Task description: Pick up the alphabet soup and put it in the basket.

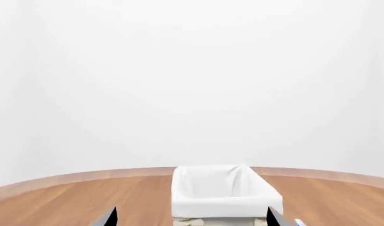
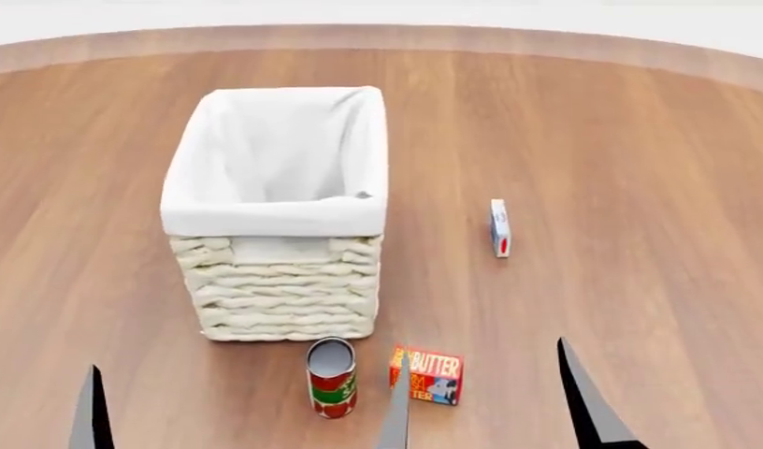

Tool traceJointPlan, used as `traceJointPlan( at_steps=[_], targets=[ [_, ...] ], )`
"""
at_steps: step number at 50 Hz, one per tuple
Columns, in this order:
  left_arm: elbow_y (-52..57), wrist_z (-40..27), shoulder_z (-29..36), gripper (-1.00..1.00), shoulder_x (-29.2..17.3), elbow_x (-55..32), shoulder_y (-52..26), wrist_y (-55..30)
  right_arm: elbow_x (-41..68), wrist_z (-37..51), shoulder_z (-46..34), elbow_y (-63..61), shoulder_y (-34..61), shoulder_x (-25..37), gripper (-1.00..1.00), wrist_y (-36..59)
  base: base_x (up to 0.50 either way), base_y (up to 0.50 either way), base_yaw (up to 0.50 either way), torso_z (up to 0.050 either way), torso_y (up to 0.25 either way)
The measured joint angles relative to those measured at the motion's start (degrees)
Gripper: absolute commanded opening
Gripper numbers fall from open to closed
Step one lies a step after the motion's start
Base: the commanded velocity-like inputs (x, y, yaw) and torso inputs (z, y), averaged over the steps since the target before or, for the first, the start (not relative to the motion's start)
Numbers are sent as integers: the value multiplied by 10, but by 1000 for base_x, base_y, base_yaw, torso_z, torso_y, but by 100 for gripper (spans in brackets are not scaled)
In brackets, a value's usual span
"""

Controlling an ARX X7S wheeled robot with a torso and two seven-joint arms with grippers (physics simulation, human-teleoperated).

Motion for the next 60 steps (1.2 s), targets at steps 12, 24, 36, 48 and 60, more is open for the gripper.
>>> traceJointPlan(
  at_steps=[12,24,36,48,60],
  targets=[
    [1,-9,6,100,-7,-2,-1,-2,5,8,-4,1,0,8,100,-2,500,0,0,0,0],
    [-1,-18,11,100,-14,-4,-3,-2,11,17,-7,3,1,13,100,-2,290,0,0,0,1],
    [-3,-25,16,100,-19,-9,-4,-2,11,26,-10,4,1,19,100,0,0,484,0,0,0],
    [-4,-31,20,100,-24,-12,-5,-3,14,34,-13,5,3,24,100,1,0,500,0,0,0],
    [-5,-38,24,100,-29,-14,-6,-3,16,39,-16,8,4,30,100,0,0,458,0,0,0]
  ],
)
